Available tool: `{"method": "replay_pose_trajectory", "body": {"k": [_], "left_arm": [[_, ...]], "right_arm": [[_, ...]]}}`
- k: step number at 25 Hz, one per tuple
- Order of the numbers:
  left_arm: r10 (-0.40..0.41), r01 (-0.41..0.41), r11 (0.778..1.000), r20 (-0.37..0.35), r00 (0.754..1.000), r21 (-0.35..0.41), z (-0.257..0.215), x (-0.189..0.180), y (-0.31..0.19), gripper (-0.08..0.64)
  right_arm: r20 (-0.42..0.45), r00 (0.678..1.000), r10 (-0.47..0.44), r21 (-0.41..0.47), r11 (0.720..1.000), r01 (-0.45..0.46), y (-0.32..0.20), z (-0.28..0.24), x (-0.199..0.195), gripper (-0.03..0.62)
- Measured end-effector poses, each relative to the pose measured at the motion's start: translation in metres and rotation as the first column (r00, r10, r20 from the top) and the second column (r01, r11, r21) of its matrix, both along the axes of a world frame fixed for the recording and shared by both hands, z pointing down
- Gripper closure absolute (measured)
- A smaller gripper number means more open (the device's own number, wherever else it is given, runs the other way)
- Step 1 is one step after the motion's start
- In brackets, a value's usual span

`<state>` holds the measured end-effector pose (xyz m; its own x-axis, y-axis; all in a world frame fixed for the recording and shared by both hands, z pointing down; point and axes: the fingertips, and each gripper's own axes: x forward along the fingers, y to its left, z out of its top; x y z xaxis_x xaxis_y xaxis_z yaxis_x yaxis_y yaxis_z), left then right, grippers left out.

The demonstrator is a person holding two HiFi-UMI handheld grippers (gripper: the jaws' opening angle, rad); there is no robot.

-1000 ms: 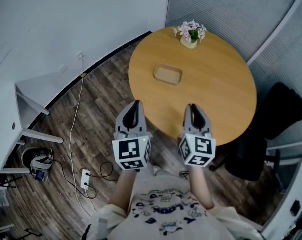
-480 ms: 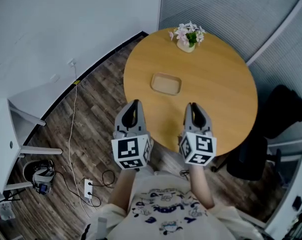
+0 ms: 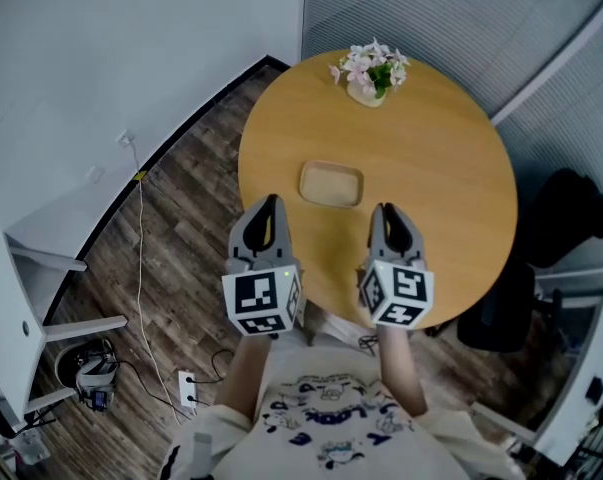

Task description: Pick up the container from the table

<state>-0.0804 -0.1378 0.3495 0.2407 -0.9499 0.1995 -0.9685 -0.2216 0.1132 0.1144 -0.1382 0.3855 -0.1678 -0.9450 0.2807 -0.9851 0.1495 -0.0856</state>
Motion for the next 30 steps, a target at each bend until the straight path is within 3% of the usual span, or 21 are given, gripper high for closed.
{"method": "replay_pose_trajectory", "body": {"k": [12,24,30], "left_arm": [[0.055,-0.053,0.992,0.010,0.998,-0.115,0.053,-0.006,-0.067,0.557],[0.092,-0.090,0.968,-0.001,0.996,-0.233,0.106,0.004,-0.095,0.557],[0.096,-0.091,0.956,0.006,0.995,-0.278,0.125,0.009,-0.100,0.557]], "right_arm": [[-0.019,0.999,0.034,-0.110,0.993,-0.036,-0.060,0.045,-0.002,0.568],[-0.025,0.997,0.074,-0.199,0.977,-0.077,-0.082,0.087,0.012,0.565],[-0.016,0.997,0.076,-0.255,0.964,-0.077,-0.083,0.110,0.016,0.525]]}}
